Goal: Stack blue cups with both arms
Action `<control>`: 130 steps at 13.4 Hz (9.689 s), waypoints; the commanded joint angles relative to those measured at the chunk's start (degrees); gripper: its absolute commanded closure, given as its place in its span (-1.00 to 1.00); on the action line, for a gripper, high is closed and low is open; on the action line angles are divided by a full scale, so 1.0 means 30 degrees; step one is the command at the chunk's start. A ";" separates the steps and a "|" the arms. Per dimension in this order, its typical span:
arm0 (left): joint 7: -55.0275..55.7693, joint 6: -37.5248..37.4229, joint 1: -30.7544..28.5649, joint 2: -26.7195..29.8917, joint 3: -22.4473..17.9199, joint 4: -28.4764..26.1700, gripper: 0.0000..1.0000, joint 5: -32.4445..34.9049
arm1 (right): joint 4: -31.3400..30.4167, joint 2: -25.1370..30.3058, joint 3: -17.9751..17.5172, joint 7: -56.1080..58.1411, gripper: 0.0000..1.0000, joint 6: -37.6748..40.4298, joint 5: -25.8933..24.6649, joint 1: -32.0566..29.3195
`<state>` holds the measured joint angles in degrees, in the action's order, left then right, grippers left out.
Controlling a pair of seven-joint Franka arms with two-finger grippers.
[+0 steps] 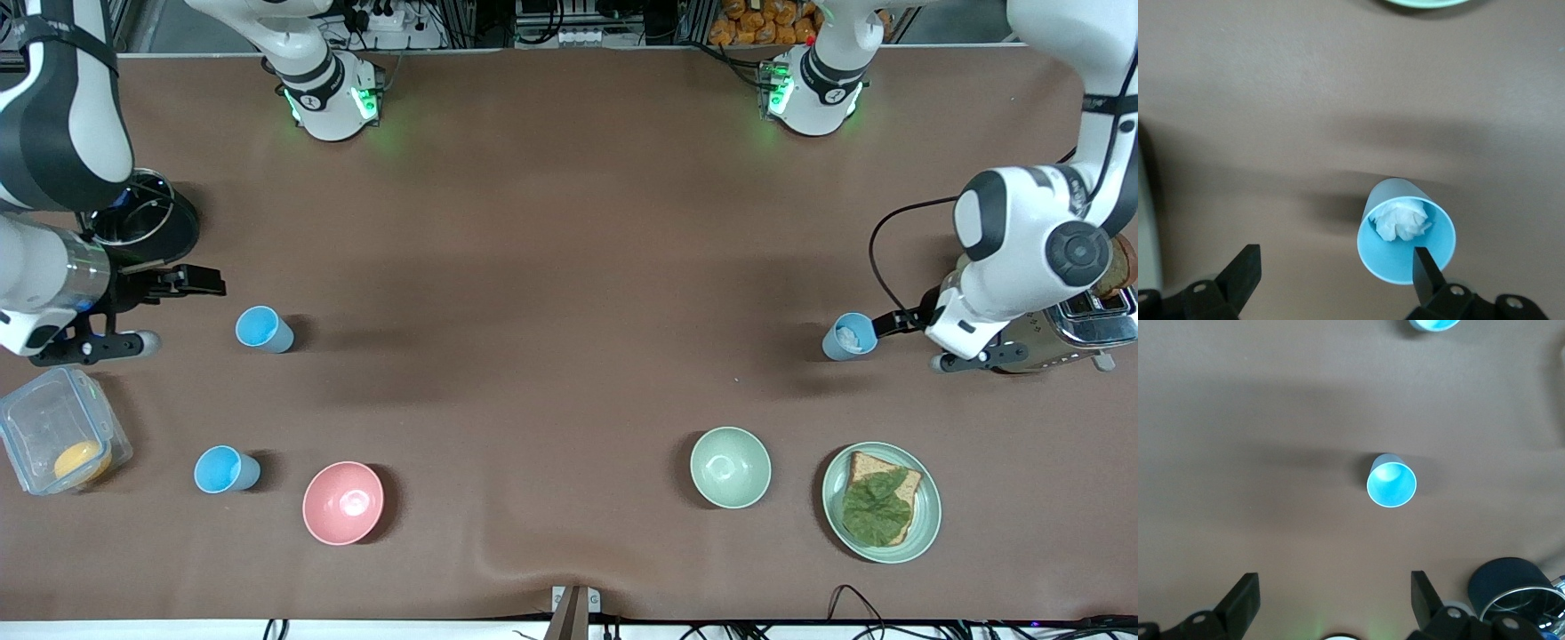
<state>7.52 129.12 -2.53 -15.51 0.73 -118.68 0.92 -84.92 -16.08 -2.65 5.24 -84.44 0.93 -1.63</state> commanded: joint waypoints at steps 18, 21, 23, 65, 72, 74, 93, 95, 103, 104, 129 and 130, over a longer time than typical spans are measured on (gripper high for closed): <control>0.0013 0.0846 -0.0096 -0.2094 0.0782 -0.0022 1.00 -0.0660 | -0.8402 -0.4042 0.0035 0.2766 -0.89 -1.1520 0.0157 -0.3587; -0.0162 0.0817 -0.0183 -0.1833 0.0812 0.0037 1.00 -0.0660 | -0.8460 -0.4220 0.0005 0.2766 1.00 -1.1491 0.0739 -0.3675; -0.0162 0.0584 -0.0096 -0.1307 0.0870 0.0125 1.00 -0.0660 | -0.8460 -0.4219 0.0005 0.2796 1.00 -1.1491 0.0919 -0.3734; 1.4866 -0.1261 0.8666 -0.7986 0.7989 0.8064 -1.00 0.0482 | -0.3802 0.0790 -0.0756 -1.0651 1.00 -0.3873 0.4610 0.7279; 1.4753 -0.7380 0.5916 -0.1489 0.8136 0.8035 -1.00 0.0425 | -0.3831 0.0382 -0.0727 -1.2958 1.00 -0.6066 0.4259 1.0145; 1.2770 -0.8669 0.4338 0.0008 0.8136 0.8035 -1.00 0.0395 | -0.3831 -0.0203 -0.0727 -1.4570 1.00 -0.7031 0.3881 1.1202; 0.2066 -1.2103 -0.4524 0.5258 0.6416 0.8181 -1.00 0.0102 | -0.3773 -0.4247 -0.0639 -1.8824 1.00 -1.1871 0.1388 1.4869; 0.1423 -1.2132 -0.2420 0.5579 0.4075 0.8123 -1.00 0.0336 | -0.3773 -0.4365 -0.0639 -1.8855 1.00 -1.1930 0.1300 1.4928; 0.0951 -1.2162 -0.0037 0.5611 0.1222 0.8211 -1.00 0.0395 | -0.3480 -0.4455 -0.0639 -1.8739 -1.00 -1.1814 0.1241 1.4695; 0.0951 -1.2162 -0.0037 0.5611 0.1222 0.8211 -1.00 0.0366 | -0.3074 -0.4396 -0.0639 -1.8709 -1.00 -1.1204 0.1241 1.4549; 0.1009 -1.2601 0.0051 0.5581 0.1281 0.8358 -1.00 0.0131 | -0.1956 0.4803 -0.0464 0.0362 -1.00 -0.0446 -0.0868 -0.0715; 0.1009 -1.2601 0.0051 0.5581 0.1281 0.8357 -1.00 0.0131 | -0.1956 0.4920 -0.0202 0.0364 -1.00 -0.0446 -0.0868 -0.0717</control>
<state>11.48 92.13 -2.78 0.07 4.94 -93.23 1.14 -89.21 -3.59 -3.15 4.91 -85.86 -0.92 -2.50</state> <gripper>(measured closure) 0.000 0.000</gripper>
